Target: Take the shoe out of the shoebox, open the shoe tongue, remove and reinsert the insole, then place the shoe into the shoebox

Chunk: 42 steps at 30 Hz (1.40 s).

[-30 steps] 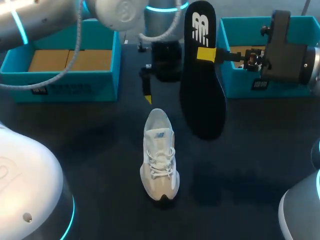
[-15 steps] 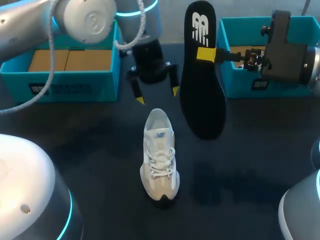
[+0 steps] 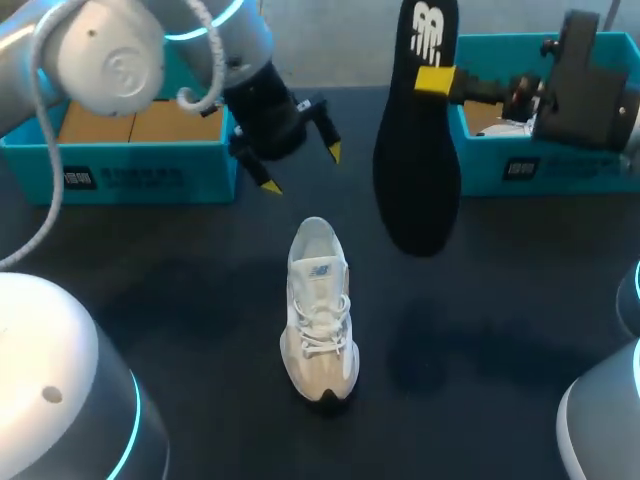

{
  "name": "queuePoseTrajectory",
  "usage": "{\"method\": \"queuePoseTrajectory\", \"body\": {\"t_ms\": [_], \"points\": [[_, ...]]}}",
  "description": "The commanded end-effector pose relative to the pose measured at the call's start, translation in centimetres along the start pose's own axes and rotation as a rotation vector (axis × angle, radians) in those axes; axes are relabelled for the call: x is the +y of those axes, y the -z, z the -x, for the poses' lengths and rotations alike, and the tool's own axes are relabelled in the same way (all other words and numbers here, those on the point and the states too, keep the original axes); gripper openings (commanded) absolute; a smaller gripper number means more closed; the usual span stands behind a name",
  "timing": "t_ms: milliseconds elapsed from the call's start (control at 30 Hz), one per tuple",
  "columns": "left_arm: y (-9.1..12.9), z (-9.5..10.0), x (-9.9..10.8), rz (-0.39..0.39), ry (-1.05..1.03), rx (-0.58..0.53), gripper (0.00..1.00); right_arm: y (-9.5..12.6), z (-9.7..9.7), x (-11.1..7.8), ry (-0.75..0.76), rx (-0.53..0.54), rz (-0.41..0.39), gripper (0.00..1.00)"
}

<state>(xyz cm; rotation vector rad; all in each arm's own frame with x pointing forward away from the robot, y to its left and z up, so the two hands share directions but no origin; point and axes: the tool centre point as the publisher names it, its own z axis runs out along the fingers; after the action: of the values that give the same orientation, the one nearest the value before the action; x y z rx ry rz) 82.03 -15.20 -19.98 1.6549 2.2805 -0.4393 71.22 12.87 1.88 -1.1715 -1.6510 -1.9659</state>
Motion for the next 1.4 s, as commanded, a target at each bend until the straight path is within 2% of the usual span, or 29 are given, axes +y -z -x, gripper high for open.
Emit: {"method": "queuePoseTrajectory", "body": {"t_ms": [33, 100, 367, 467, 867, 1167, 1400], "points": [[2.0, -0.8, -0.7, 0.01, -0.011, -0.34, 1.0, -1.3, 0.4, 1.8, -0.033, 0.0, -0.013, 0.0], [2.8, -0.6, -0.8, 0.017, -0.032, -0.378, 1.0, -1.4, 0.5, 2.3, -0.051, -0.009, -0.024, 0.0], [6.3, 0.1, -0.1, 0.039, -0.075, -0.556, 1.0, -2.9, 1.4, 4.4, -0.173, -0.031, 0.039, 0.0], [7.6, 0.1, -0.1, 0.046, -0.1, -0.607, 1.0, -3.9, 1.7, 4.7, -0.215, -0.021, 0.016, 0.0], [12.1, -0.8, -0.1, -0.017, -0.171, -0.792, 1.0, -6.6, 4.3, 4.5, -0.35, -0.07, -0.038, 0.0], [14.7, -0.7, -1.9, -0.041, -0.248, -0.947, 1.0, -8.1, 5.9, 3.8, -0.473, -0.103, -0.032, 0.0], [15.5, -0.7, -3.0, -0.067, -0.272, -1.042, 1.0, -10.8, 7.2, 3.6, -0.561, -0.114, -0.059, 0.0]]}}
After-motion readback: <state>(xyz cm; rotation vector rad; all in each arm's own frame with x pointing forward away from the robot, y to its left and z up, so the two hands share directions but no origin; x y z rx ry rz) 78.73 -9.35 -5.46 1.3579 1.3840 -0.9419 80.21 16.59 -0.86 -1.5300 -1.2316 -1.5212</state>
